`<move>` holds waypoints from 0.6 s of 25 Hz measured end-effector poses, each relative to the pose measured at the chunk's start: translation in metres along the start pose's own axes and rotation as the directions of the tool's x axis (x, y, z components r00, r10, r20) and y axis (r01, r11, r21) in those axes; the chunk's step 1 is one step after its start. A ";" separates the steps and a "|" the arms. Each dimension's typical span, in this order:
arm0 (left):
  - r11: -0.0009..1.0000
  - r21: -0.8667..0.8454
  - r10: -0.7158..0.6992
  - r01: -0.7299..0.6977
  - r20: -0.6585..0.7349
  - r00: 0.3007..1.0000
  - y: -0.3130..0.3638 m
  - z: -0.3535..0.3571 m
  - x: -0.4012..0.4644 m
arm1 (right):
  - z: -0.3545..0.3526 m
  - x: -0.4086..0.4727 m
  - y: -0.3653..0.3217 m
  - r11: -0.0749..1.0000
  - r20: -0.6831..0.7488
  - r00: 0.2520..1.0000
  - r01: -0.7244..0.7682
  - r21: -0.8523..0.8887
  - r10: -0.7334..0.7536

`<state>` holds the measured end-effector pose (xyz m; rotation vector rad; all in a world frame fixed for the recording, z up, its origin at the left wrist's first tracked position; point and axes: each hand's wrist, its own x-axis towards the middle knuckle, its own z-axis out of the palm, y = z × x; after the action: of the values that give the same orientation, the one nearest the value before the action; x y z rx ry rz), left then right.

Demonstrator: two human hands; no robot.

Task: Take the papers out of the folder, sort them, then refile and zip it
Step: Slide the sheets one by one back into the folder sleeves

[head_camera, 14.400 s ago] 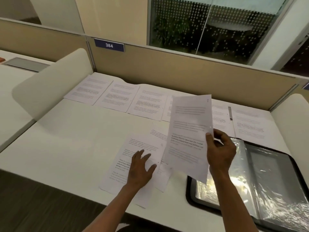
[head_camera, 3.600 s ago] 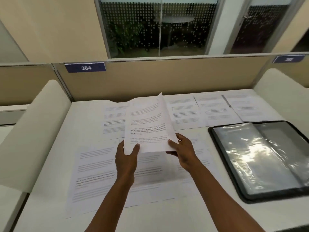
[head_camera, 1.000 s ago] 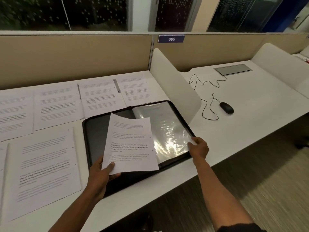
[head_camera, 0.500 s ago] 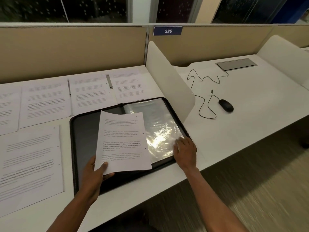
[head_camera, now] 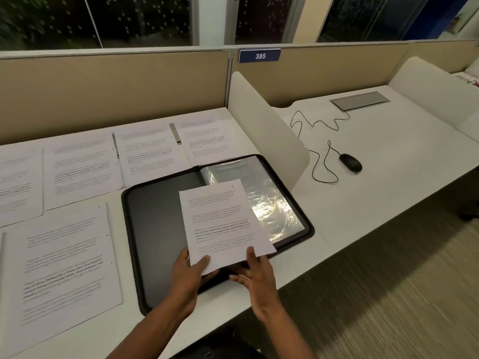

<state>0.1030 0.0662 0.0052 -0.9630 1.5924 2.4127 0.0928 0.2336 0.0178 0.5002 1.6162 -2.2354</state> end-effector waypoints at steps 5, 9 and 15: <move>0.924 0.341 0.057 -0.174 0.327 0.943 0.007 0.014 -0.019 | -0.003 0.001 -0.008 1.000 -0.308 0.951 -0.010 0.022 0.016; 0.666 0.592 -0.068 -0.453 0.653 0.754 0.015 -0.001 0.003 | -0.044 -0.018 -0.026 0.988 -0.374 0.927 0.061 0.143 -0.003; 0.127 0.748 0.228 -0.651 0.617 0.753 0.015 0.068 0.034 | -0.116 -0.032 -0.047 0.981 -0.357 0.933 0.043 0.191 0.029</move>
<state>0.0389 0.1093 0.0160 0.2926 2.7954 1.0223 0.1087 0.3598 0.0380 1.0104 1.5612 -2.4296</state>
